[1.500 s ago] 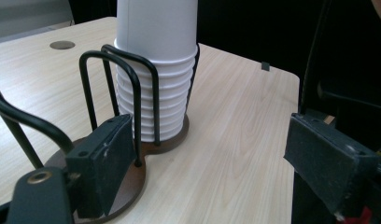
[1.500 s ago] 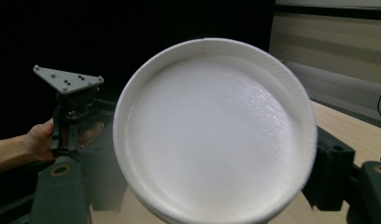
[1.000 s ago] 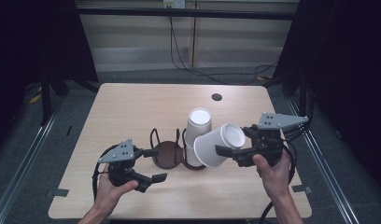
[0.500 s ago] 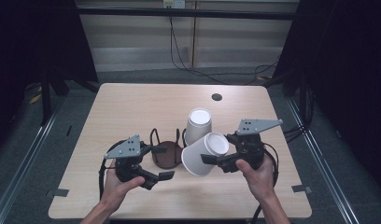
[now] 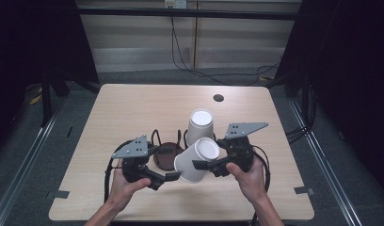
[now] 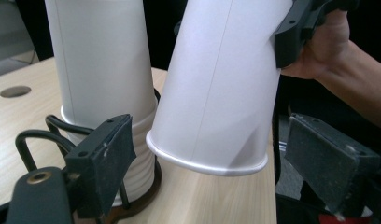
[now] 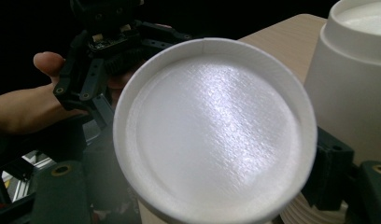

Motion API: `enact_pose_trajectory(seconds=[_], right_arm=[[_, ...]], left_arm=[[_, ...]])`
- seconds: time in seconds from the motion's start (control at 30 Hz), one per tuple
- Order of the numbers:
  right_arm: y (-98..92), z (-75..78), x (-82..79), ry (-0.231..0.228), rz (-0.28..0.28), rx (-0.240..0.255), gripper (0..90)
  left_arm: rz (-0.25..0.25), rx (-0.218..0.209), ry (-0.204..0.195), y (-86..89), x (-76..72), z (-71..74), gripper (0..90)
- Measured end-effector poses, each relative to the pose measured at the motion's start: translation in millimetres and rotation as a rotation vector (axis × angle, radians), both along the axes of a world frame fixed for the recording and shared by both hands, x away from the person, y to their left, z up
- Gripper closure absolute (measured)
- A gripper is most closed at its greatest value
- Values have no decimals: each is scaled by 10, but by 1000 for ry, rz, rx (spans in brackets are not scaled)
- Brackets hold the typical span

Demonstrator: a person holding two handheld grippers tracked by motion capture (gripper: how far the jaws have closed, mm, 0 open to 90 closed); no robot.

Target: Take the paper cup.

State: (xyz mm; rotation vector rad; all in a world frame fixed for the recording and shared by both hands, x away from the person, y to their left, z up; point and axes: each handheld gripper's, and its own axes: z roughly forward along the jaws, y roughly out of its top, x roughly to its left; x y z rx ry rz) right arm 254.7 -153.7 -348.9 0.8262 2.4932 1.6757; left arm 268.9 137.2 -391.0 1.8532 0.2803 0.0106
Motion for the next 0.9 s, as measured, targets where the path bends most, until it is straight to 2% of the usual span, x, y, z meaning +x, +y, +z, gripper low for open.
enact_pose_trajectory(seconds=[0.1, 0.37, 0.43, 0.6, 0.63, 0.67, 0.9], right_arm=[[67, -33, 40, 19, 22, -16, 239], [184, -100, 73, 32, 52, -3, 241], [200, -118, 76, 37, 57, -7, 241], [235, -151, 94, 47, 64, 4, 241], [247, -155, 97, 51, 70, 8, 241], [274, -161, 95, 51, 74, 7, 242], [328, -169, 92, 51, 86, 12, 241]], left_arm=[[4, 7, 10, -9, 12, -32, 157], [9, 36, 24, -20, 24, -96, 154], [1, 44, 18, -24, 27, -107, 155], [-31, 58, 36, -84, 24, -150, 153], [-33, 67, 24, -98, 26, -156, 144], [-42, 77, 29, -122, 26, -160, 123], [-50, 90, 41, -159, 28, -203, 102]])
